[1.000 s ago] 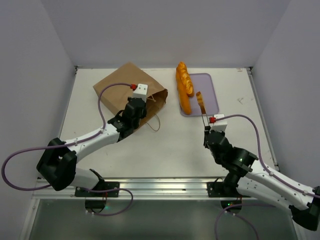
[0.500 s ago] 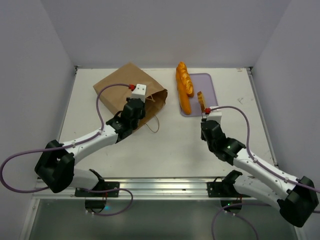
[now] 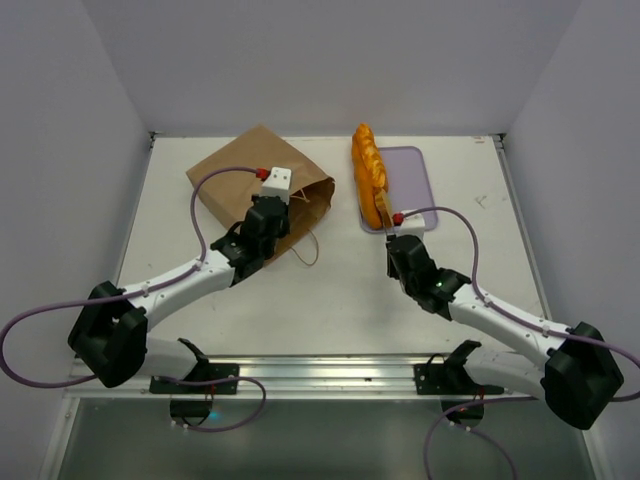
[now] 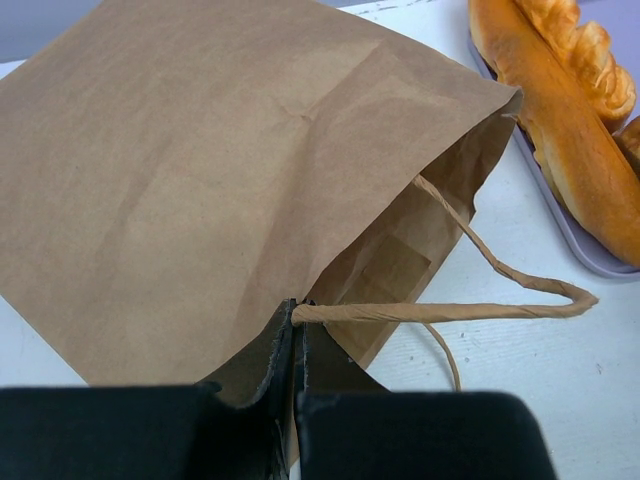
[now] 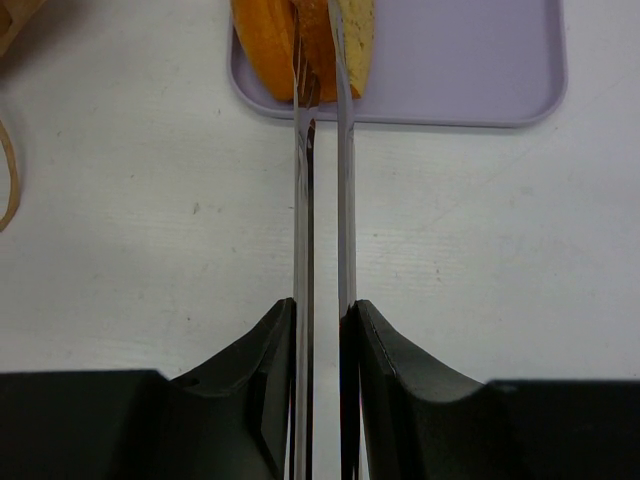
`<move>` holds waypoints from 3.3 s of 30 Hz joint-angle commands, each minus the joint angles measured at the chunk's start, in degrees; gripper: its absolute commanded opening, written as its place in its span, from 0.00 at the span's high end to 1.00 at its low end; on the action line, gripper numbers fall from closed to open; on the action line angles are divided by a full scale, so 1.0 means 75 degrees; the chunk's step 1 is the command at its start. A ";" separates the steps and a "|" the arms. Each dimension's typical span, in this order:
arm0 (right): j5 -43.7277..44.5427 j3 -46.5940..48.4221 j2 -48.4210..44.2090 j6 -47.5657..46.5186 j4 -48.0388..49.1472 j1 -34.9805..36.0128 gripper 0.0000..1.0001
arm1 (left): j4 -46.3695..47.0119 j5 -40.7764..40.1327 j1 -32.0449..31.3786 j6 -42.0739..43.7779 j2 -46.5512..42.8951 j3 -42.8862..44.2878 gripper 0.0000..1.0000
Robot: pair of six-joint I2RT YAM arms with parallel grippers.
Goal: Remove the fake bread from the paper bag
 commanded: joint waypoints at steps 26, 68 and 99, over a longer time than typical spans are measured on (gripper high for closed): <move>-0.0123 0.0321 -0.0447 -0.0102 0.0233 -0.0038 0.53 | 0.0463 0.0099 0.0035 0.0067 -0.0240 -0.0099 1.00; -0.1716 -0.0360 -0.0109 0.0906 0.3102 0.2341 0.53 | -0.0591 -0.0170 0.0024 -0.0097 -0.0919 0.0218 1.00; -0.2350 0.2218 0.4872 0.3401 0.6092 0.2400 0.55 | -0.1388 -0.0041 0.0012 -0.0425 -0.1728 0.0382 1.00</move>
